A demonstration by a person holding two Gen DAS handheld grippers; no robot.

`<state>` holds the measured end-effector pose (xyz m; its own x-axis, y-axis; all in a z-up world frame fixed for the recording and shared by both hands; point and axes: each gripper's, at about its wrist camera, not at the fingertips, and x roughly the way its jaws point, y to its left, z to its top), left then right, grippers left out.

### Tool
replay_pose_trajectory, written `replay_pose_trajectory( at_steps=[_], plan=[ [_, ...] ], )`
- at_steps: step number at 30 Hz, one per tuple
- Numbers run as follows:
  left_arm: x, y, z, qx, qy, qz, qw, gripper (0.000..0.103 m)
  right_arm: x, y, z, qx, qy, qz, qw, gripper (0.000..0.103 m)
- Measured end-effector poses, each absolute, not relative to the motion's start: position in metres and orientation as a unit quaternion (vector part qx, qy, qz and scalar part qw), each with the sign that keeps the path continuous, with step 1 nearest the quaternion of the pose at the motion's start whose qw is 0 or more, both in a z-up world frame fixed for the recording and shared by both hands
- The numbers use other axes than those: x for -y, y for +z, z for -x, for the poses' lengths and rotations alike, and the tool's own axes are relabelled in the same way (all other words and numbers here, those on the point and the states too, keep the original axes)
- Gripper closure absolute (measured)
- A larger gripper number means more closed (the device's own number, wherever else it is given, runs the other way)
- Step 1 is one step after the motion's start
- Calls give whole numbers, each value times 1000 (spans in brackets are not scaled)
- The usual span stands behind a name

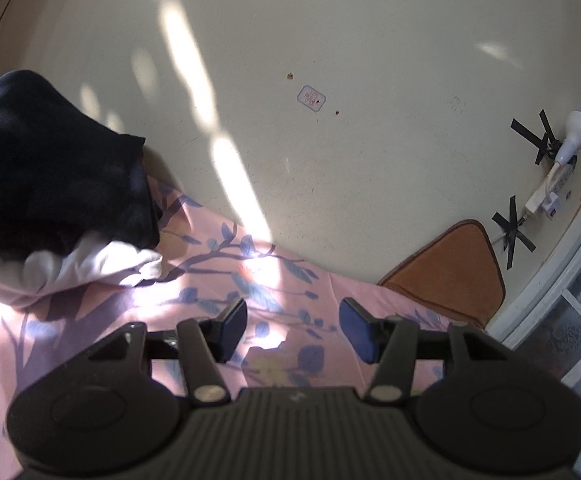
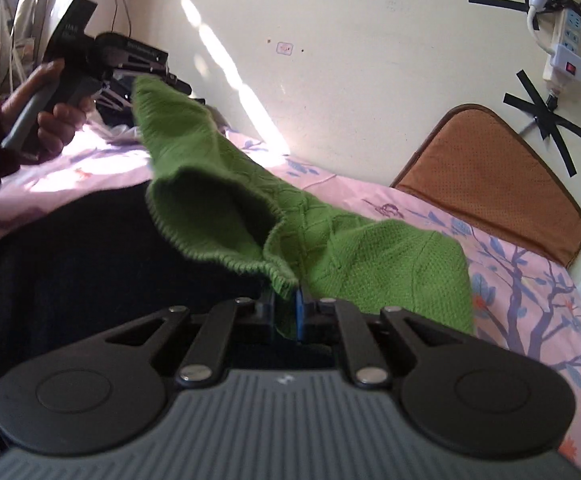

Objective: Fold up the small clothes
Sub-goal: 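Fold the green sweater section over with the right gripper and release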

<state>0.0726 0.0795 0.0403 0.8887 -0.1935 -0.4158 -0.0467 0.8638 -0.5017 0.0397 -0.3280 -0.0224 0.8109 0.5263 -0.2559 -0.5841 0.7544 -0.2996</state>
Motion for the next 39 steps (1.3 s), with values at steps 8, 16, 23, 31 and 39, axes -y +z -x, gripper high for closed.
replay_pose_trajectory(
  at_steps=[8,16,23,31,39],
  plan=[
    [-67,22,-24,-309,-50,265,912,41,399,-5,-37,-68,360,4,931,37],
    [-10,21,-30,-346,-103,207,909,57,435,-18,-110,-131,253,-147,947,53],
    [-19,30,-31,-337,-80,198,917,90,434,-5,-76,-126,303,-141,934,94],
    [-16,20,-23,-357,-51,135,923,64,430,-33,-72,-179,230,-40,956,73],
    [-22,67,-10,-265,-65,189,943,64,412,15,-86,-94,287,-64,951,74]
  ],
)
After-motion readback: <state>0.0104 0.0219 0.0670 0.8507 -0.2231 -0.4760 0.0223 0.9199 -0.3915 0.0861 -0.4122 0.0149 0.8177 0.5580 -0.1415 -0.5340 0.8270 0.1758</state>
